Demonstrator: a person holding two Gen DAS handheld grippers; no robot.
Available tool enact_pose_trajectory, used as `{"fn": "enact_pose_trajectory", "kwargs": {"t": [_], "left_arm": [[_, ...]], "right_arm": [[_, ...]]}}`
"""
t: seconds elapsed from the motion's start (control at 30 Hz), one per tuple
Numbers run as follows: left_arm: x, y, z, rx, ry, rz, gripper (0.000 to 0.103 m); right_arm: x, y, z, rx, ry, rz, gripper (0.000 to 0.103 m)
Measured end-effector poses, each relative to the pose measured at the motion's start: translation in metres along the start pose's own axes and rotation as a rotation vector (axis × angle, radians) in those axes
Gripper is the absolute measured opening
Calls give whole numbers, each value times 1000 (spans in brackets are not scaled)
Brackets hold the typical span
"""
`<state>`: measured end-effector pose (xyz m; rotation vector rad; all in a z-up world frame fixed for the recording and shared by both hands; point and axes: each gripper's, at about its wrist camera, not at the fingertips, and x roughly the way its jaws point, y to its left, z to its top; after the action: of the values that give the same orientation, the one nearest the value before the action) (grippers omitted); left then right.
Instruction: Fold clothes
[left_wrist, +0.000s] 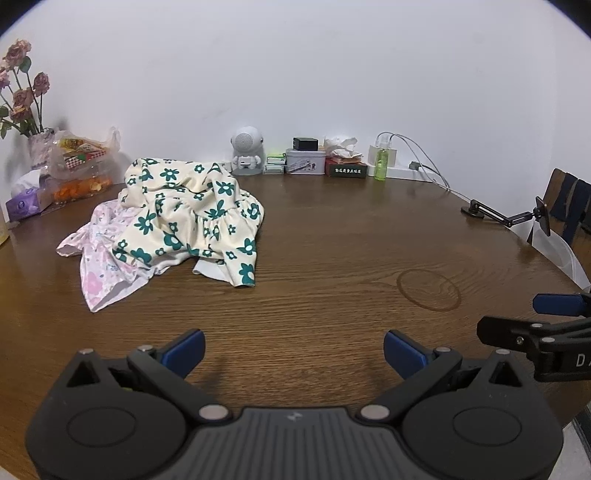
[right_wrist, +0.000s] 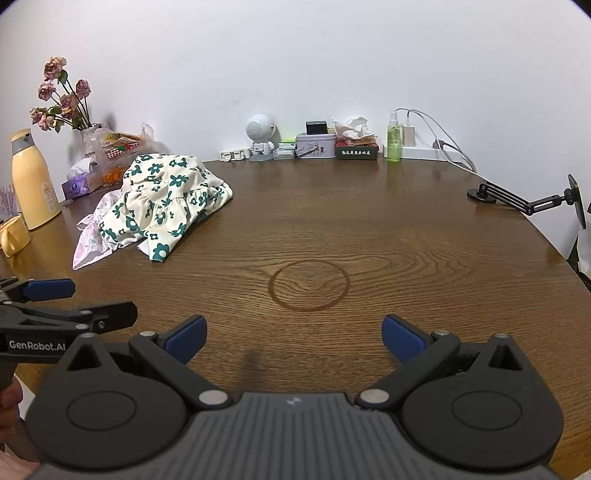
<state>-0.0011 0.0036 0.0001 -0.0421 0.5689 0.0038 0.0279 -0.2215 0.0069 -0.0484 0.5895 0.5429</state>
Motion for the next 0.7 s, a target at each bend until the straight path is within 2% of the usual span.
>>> {"fn": "enact_pose_trajectory", "kwargs": {"t": [0.27,0.7], "left_arm": [[3,-1,-2,-6,22,11,103],[0,5,-4,-13,16,1,103]], "right_arm": [[2,-1,0,-5,7,11,103],[-2,2,0,1,3,15,103]]}}
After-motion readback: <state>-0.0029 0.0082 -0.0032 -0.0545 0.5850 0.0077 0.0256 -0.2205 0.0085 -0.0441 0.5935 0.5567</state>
